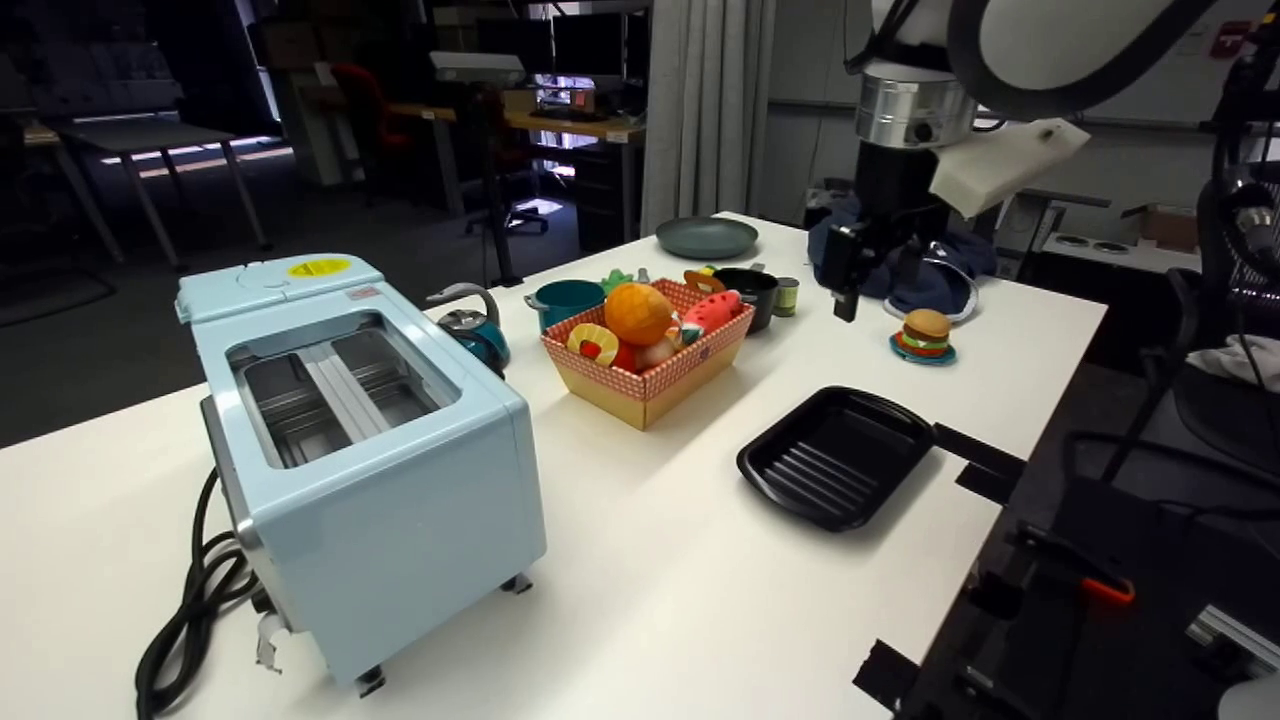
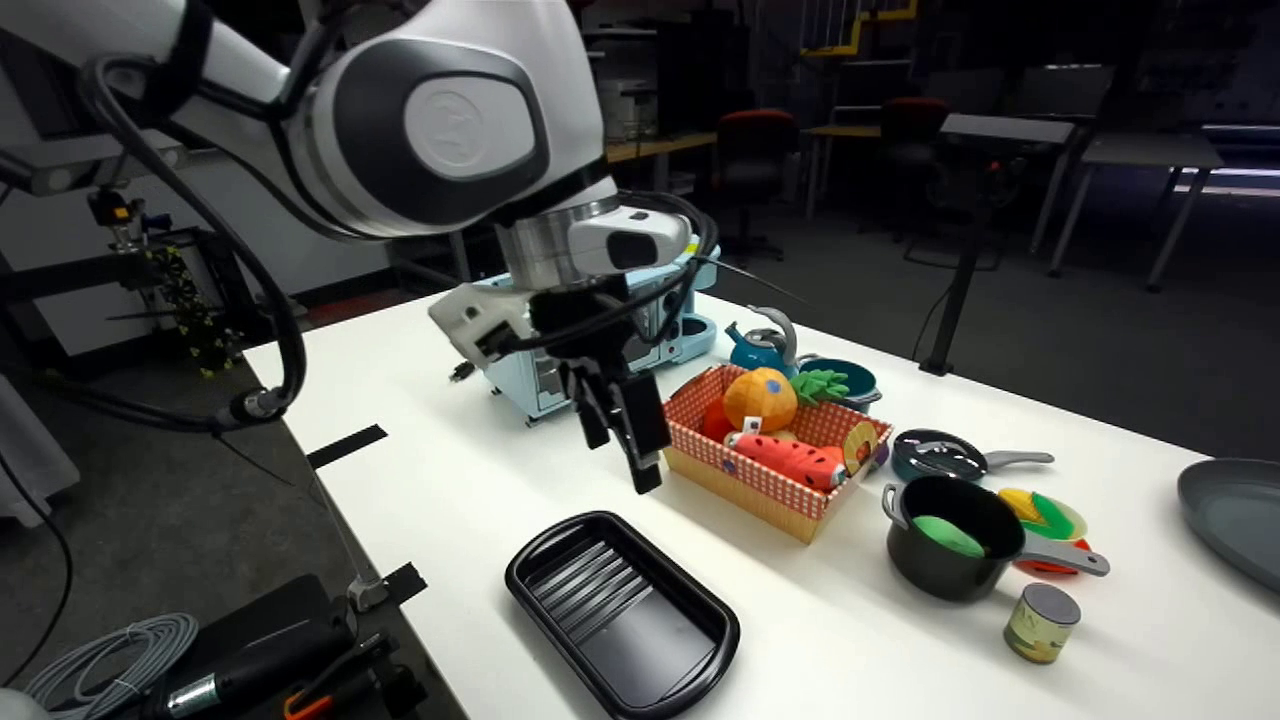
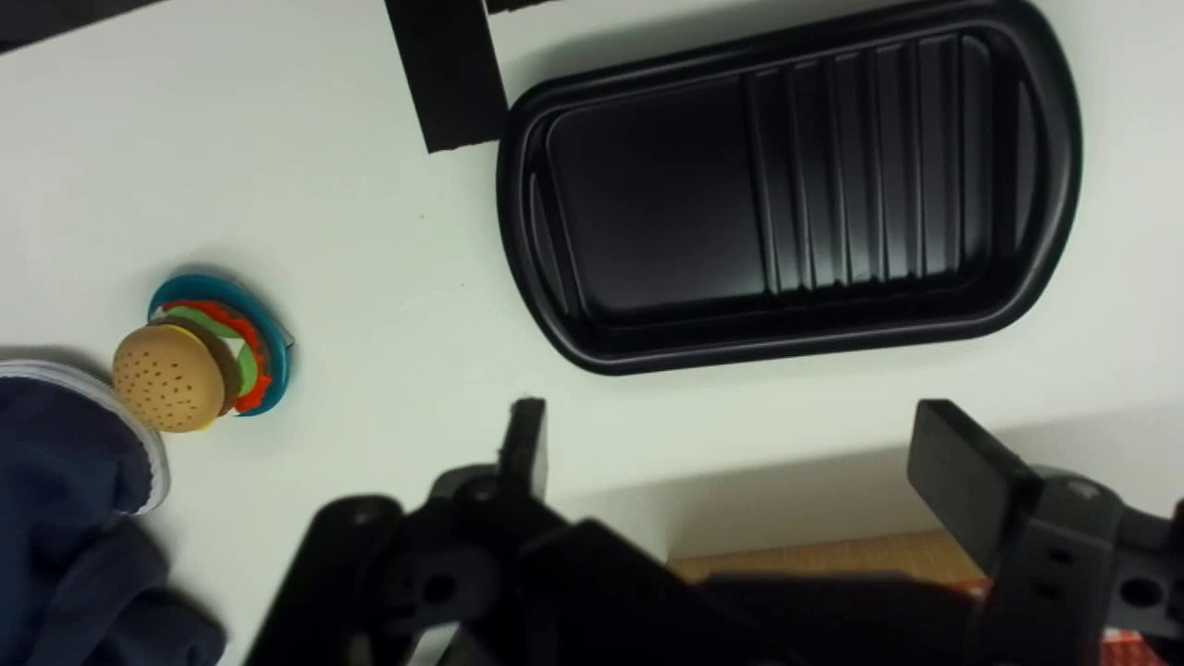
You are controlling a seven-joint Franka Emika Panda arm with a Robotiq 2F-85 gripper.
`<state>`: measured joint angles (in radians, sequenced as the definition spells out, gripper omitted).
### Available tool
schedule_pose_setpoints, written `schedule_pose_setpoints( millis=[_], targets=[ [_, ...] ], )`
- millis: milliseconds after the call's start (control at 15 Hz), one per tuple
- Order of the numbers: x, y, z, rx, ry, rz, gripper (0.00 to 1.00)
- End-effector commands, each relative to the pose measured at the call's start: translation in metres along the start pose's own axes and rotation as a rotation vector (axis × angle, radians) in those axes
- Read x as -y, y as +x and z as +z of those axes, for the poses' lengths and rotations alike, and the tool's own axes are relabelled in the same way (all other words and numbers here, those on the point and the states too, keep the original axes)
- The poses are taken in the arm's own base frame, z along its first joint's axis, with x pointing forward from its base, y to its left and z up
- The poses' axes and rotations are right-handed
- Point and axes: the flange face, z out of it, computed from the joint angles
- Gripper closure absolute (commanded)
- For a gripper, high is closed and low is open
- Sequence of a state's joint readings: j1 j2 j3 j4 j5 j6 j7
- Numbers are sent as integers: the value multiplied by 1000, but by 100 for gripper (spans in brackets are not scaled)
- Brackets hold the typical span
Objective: Put the plushy in the pot in the basket
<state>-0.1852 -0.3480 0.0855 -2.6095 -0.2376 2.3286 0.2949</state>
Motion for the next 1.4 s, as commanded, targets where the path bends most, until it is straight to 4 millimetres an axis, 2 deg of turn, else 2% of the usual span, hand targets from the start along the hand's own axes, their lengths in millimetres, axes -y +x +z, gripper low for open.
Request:
schedule_pose_setpoints(
  millis=[0,133,267,333,533,933,1067,1333],
  targets=[
    [-34,55,16,-3,-19,91,0],
    [-48,75,20,15,-14,126,0],
    [-46,83,21,35,5,145,0],
    [-50,68,20,19,3,115,0],
    [-49,79,26,27,3,120,0],
    [-47,83,28,26,25,139,0],
    [-52,94,33,6,22,182,0],
    [-72,136,50,-17,17,314,0]
  ],
)
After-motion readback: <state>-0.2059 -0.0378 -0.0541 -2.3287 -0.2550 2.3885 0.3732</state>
